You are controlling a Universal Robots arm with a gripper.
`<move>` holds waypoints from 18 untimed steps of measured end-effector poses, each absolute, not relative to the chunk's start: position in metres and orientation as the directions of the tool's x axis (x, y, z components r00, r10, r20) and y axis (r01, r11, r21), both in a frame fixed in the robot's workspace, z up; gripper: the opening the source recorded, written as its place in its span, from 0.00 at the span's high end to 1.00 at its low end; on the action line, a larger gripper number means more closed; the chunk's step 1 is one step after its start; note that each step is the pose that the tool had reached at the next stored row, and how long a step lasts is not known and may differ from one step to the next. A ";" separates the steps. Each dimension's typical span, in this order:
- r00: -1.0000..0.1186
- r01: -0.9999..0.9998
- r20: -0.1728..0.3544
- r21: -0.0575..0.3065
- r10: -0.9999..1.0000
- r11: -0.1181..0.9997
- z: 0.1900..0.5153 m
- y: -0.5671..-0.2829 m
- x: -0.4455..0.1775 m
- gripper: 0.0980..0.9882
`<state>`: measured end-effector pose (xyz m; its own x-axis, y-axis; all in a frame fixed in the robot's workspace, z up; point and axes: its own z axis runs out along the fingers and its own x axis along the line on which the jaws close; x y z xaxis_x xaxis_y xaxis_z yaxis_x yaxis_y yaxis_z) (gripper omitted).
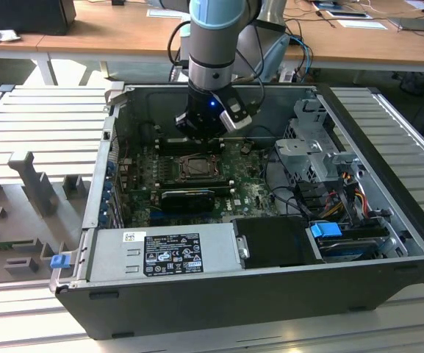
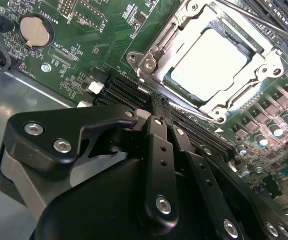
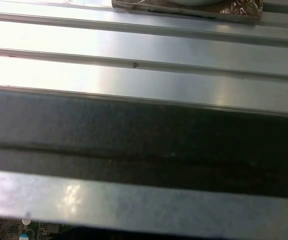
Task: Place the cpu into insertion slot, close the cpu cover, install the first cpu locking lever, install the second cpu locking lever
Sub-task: 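Install the first cpu locking lever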
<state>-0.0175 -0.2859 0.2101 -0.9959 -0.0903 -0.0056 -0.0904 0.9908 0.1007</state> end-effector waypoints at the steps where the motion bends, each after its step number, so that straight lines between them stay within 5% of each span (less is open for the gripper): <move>1: -0.996 -0.091 -0.006 0.101 -0.090 0.991 0.209 -0.286 -0.017 0.99; 18: -0.996 -0.090 -0.006 0.101 -0.090 0.991 0.206 -0.288 -0.016 0.99</move>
